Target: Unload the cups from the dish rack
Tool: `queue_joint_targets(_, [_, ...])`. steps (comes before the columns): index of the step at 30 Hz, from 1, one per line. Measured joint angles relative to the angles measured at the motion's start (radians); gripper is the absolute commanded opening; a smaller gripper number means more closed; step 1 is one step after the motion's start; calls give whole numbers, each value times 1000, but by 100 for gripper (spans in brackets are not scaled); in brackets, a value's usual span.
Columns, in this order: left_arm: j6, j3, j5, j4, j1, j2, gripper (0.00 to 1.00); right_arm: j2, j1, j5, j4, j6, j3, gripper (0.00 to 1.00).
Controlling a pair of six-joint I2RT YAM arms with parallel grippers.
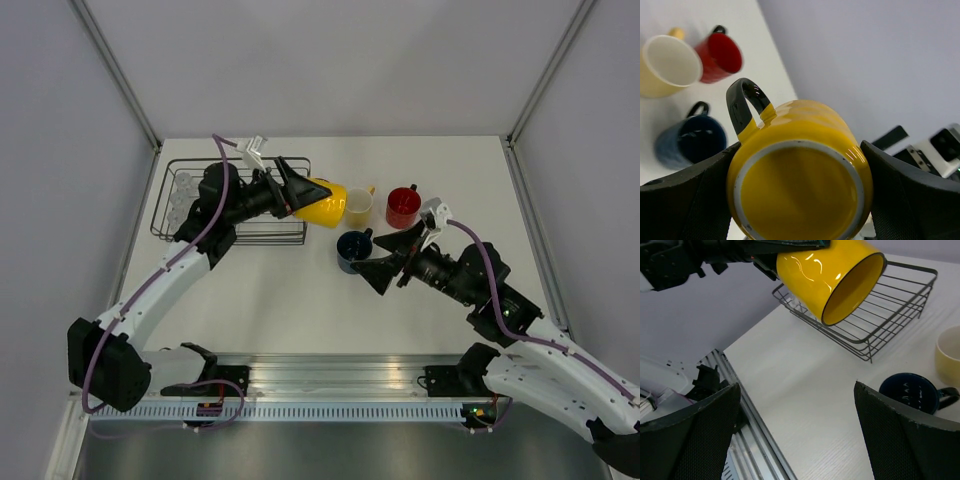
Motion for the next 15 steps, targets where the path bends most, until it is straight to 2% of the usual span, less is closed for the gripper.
queue_joint_targets(7, [-210,-163,148,319,-39,-62,2,0,0,-136,154,27,-17,94])
queue_joint_targets(15, [-327,-251,156,542,-196,-72,2,48,0,-242,318,78,-21,82])
